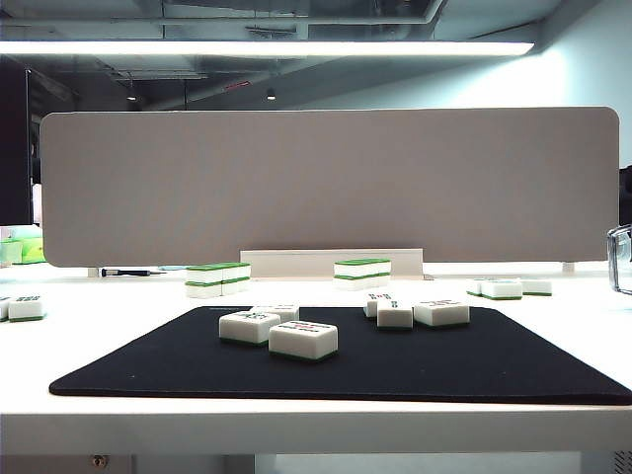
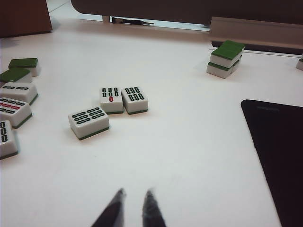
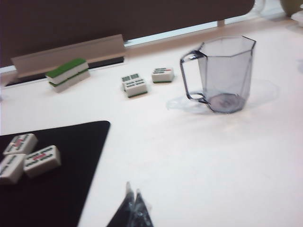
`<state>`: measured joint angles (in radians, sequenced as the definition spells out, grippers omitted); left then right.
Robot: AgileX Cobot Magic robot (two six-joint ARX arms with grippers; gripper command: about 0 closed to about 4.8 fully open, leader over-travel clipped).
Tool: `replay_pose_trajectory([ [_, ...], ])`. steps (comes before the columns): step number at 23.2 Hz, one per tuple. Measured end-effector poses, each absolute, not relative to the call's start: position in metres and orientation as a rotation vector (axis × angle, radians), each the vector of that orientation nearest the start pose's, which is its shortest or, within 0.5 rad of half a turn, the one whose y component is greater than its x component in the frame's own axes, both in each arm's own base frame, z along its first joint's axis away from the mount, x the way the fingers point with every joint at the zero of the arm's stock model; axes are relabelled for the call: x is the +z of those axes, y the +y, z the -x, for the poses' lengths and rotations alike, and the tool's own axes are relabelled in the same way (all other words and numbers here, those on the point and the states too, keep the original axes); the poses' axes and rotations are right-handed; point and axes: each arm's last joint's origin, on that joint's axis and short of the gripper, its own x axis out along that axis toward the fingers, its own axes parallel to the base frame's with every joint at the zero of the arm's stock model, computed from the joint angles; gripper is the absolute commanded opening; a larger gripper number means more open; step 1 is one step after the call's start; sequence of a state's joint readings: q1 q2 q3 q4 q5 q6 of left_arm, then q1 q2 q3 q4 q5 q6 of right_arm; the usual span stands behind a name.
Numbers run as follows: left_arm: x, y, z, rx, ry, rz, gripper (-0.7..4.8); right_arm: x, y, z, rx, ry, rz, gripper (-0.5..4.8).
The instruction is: Align six mahjong tiles in a row on the table.
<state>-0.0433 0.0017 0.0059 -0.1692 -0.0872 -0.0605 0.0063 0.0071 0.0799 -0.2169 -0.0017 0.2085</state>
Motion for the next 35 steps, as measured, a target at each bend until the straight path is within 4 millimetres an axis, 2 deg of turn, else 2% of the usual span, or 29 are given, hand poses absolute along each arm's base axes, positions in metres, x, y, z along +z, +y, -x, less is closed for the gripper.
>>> replay_pose_trajectory([
  [4,0.149,-0.002,-0.096,0.049,0.163,0.05,0.53,0.158,0.0,-0.093,-0.039,0.178,-0.205,-0.01],
  [11,0.149,-0.002,-0.096,0.049,0.163,0.05,0.53,0.15,0.0,-0.095,-0.041,0.203,-0.199,-0.01],
  [19,0.149,-0.002,-0.096,0.049,0.163,0.05,0.53,0.149,0.0,-0.095,-0.039,0.203,-0.175,-0.01],
  [24,0.149,-0.002,-0.096,0.049,0.163,0.05,0.53,0.149,0.0,-0.095,-0.029,0.205,-0.083,-0.01],
  [35,0.149,-0.002,-0.096,0.049,0.163,0.05,0.53,0.149,0.0,-0.095,-0.028,0.204,-0.077,-0.01],
])
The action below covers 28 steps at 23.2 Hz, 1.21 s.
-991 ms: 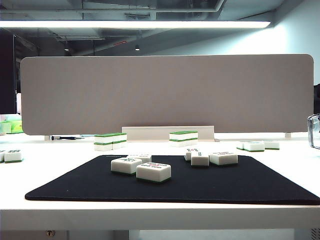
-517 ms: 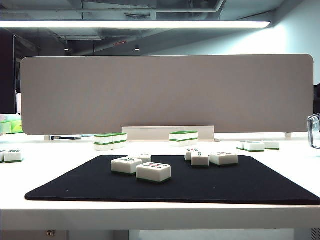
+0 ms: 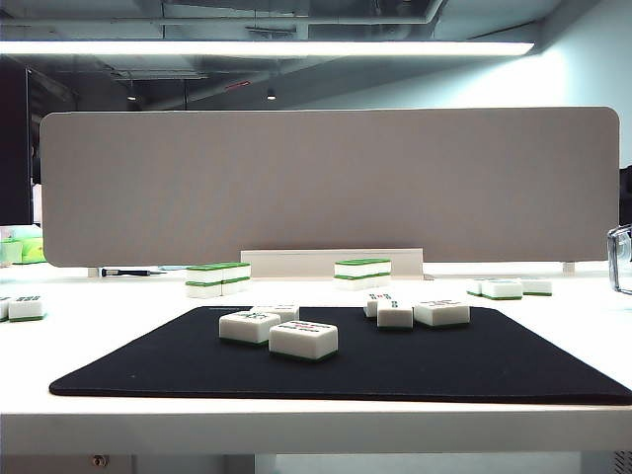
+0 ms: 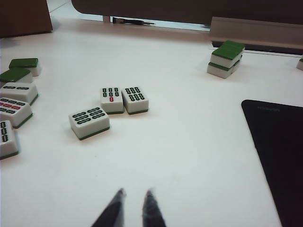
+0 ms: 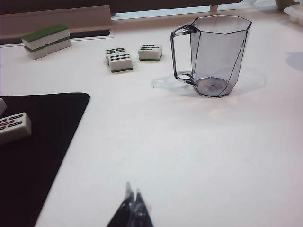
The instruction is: Align six mahjong tiles in a row on the table.
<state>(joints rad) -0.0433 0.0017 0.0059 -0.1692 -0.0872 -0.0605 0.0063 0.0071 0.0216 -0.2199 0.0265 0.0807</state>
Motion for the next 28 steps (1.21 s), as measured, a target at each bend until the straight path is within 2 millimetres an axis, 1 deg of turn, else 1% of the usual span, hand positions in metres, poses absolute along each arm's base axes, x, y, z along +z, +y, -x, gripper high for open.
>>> replay_pose_trajectory([
  [6,0.149,-0.002,-0.096,0.049,0.163,0.05,0.53,0.151,0.0,-0.095,-0.026,0.178,-0.078,-0.01],
  [8,0.149,-0.002,-0.096,0.049,0.163,0.05,0.53,0.155,0.0,-0.095,-0.022,0.156,-0.078,-0.01],
  [10,0.149,-0.002,-0.096,0.049,0.163,0.05,0.52,0.163,0.0,-0.094,-0.02,0.132,-0.079,-0.01],
  [13,0.149,-0.002,-0.096,0.049,0.163,0.05,0.53,0.177,0.0,-0.092,-0.017,0.083,-0.079,-0.01],
  [15,0.149,-0.002,-0.096,0.049,0.163,0.05,0.53,0.194,0.0,-0.087,-0.011,0.033,-0.081,-0.01],
  [21,0.149,-0.002,-0.096,0.049,0.163,0.05,0.53,0.235,0.001,-0.071,0.013,-0.04,-0.082,-0.01],
  [24,0.149,-0.002,-0.096,0.049,0.163,0.05,0.53,0.255,0.001,-0.06,0.015,-0.054,-0.082,-0.01],
  [25,0.149,-0.002,-0.096,0.049,0.163,0.05,0.53,0.265,0.001,-0.052,0.015,-0.049,-0.082,-0.01],
  [28,0.149,-0.002,-0.096,0.049,0.163,0.05,0.53,0.284,0.0,-0.035,0.014,-0.04,-0.081,-0.01],
])
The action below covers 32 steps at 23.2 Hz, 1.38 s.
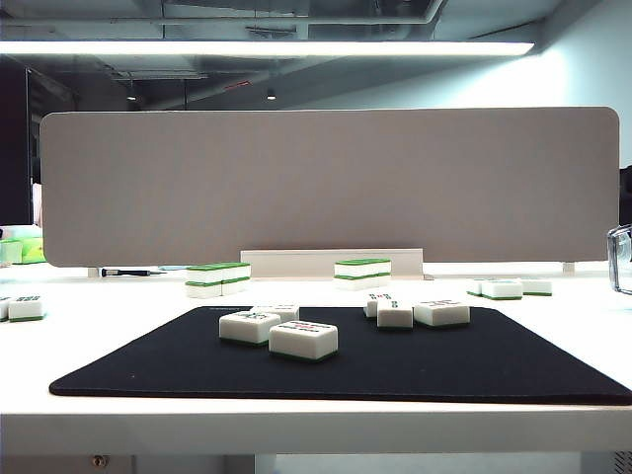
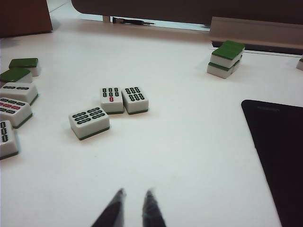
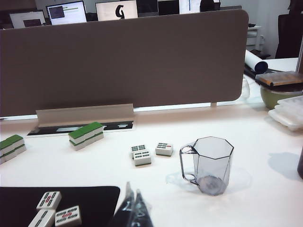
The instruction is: Align six mahjong tiles in a row on the table.
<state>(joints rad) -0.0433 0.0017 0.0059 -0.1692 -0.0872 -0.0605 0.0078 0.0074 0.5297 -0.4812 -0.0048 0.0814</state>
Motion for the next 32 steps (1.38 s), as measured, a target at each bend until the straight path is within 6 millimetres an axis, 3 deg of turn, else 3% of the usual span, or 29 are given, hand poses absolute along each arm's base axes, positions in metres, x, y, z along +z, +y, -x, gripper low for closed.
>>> replay_pose_trajectory([
  [9,0.149,-0.002,-0.096,0.049,0.163,0.05,0.52,0.299,0.002,-0.009,0.062,0.051,-0.083,-0.01],
  [16,0.149,-0.002,-0.096,0.049,0.163,0.05,0.53,0.307,0.007,0.015,0.251,0.145,-0.098,-0.01],
  [25,0.149,-0.002,-0.096,0.049,0.163,0.05,0.52,0.306,0.012,0.053,0.42,0.355,-0.155,-0.01],
  [32,0.149,-0.003,-0.096,0.001,0.166,0.118,0.51,0.301,0.013,0.066,0.45,0.452,-0.184,-0.01],
])
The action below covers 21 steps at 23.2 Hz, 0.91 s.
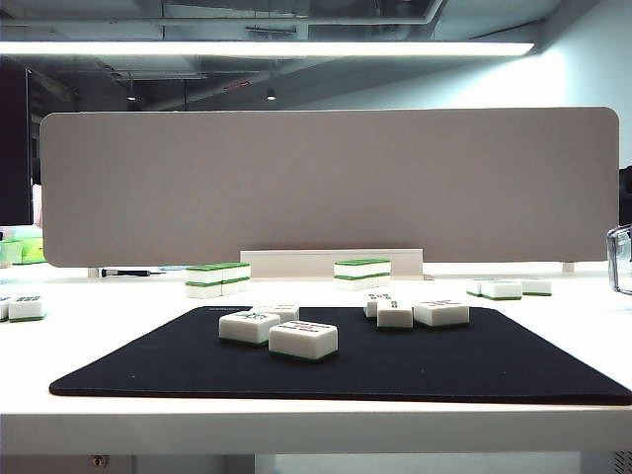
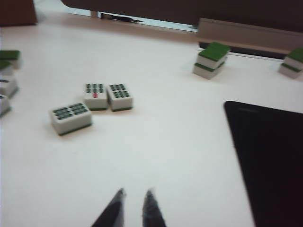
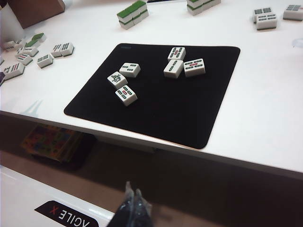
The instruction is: Align six mahjong tiles in a row on the table.
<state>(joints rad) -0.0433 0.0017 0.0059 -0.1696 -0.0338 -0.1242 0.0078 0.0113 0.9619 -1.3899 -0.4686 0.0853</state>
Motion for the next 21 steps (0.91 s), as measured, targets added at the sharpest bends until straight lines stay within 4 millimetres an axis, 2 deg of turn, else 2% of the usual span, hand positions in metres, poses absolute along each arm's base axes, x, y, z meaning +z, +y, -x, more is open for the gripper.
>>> replay_pose_trajectory([
  [4,0.15,-0.005,-0.096,-0.055,0.176,0.256,0.51,0.301,0.013,0.066,0.45,0.451,-0.183,-0.01],
  [6,0.156,-0.008,-0.095,-0.132,0.176,0.478,0.51,0.301,0.013,0.066,0.451,0.451,-0.183,-0.01],
  [7,0.158,-0.009,-0.095,-0.165,0.175,0.53,0.46,0.301,0.013,0.066,0.451,0.451,-0.183,-0.01],
  [8,0.161,-0.01,-0.094,-0.208,0.169,0.581,0.31,0.301,0.013,0.066,0.45,0.451,-0.183,-0.01],
  [9,0.165,-0.011,-0.094,-0.246,0.157,0.613,-0.06,0.301,0.013,0.066,0.45,0.451,-0.183,-0.01],
  [10,0.17,-0.012,-0.093,-0.295,0.139,0.64,-0.06,0.301,0.013,0.066,0.45,0.451,-0.183,-0.01],
  [15,0.205,-0.015,-0.086,-0.504,-0.03,0.636,-0.06,0.301,0.013,0.066,0.45,0.451,-0.183,-0.01],
  [19,0.228,-0.016,-0.078,-0.552,-0.082,0.619,-0.06,0.301,0.013,0.066,0.45,0.451,-0.183,-0.01],
  [21,0.233,-0.016,-0.075,-0.555,-0.085,0.618,-0.06,0.301,0.013,0.066,0.45,0.451,-0.183,-0.01],
])
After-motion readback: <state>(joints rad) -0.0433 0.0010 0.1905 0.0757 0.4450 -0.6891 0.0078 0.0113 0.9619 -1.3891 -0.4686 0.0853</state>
